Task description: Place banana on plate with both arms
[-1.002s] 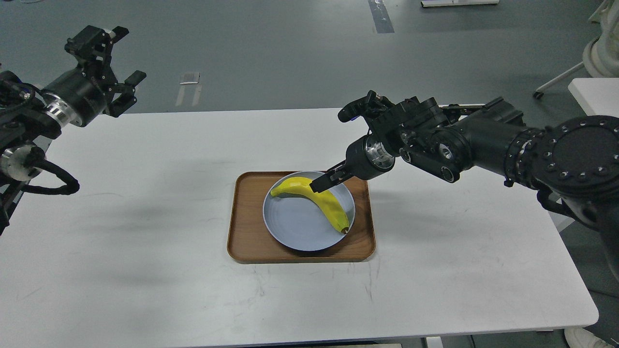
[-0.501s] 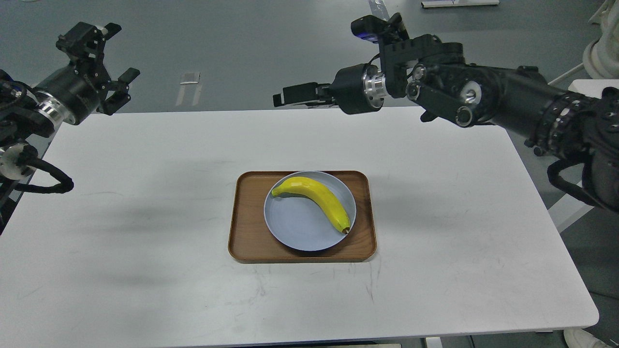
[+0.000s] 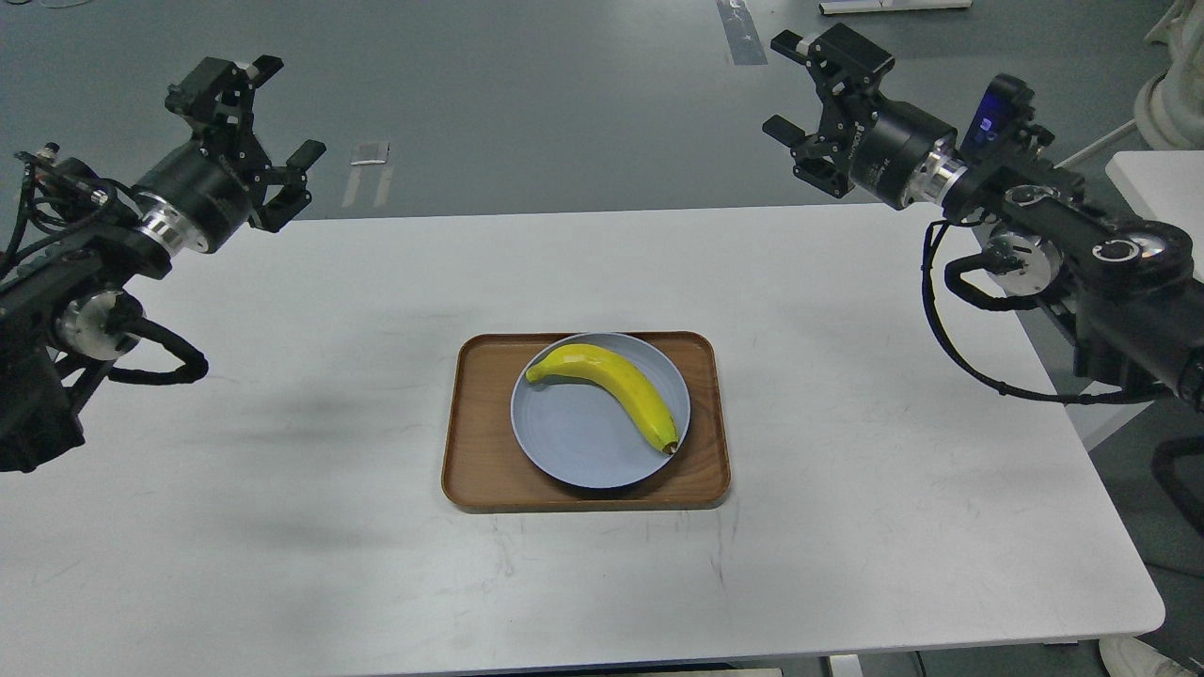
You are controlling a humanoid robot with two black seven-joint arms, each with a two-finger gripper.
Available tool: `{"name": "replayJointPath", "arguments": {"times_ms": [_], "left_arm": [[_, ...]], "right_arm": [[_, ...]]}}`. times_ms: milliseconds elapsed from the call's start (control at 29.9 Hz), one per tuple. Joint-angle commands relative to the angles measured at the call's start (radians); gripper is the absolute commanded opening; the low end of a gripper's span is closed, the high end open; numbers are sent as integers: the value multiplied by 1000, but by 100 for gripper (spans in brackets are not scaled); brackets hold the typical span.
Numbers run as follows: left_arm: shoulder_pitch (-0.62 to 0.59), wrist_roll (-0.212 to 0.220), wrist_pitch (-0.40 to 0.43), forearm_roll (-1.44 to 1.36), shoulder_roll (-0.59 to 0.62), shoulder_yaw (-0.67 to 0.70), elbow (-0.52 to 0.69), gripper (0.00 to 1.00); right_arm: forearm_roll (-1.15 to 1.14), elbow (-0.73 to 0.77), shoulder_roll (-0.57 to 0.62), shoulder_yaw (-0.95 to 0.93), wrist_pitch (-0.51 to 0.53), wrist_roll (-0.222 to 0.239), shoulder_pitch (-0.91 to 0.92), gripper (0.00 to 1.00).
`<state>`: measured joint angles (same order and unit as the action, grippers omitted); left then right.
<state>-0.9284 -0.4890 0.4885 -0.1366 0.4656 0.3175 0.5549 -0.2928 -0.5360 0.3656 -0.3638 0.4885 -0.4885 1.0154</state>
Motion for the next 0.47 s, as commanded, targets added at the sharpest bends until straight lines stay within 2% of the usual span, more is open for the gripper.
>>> {"name": "replayJointPath", "arguments": {"times_ms": [0, 434], "left_arm": [[16, 0, 0, 0, -36, 11, -7, 98], [74, 0, 0, 20, -113, 11, -24, 98]], "right_arm": [[11, 51, -7, -47, 0, 0, -31, 100], [15, 77, -73, -41, 0, 0, -81, 100]]}}
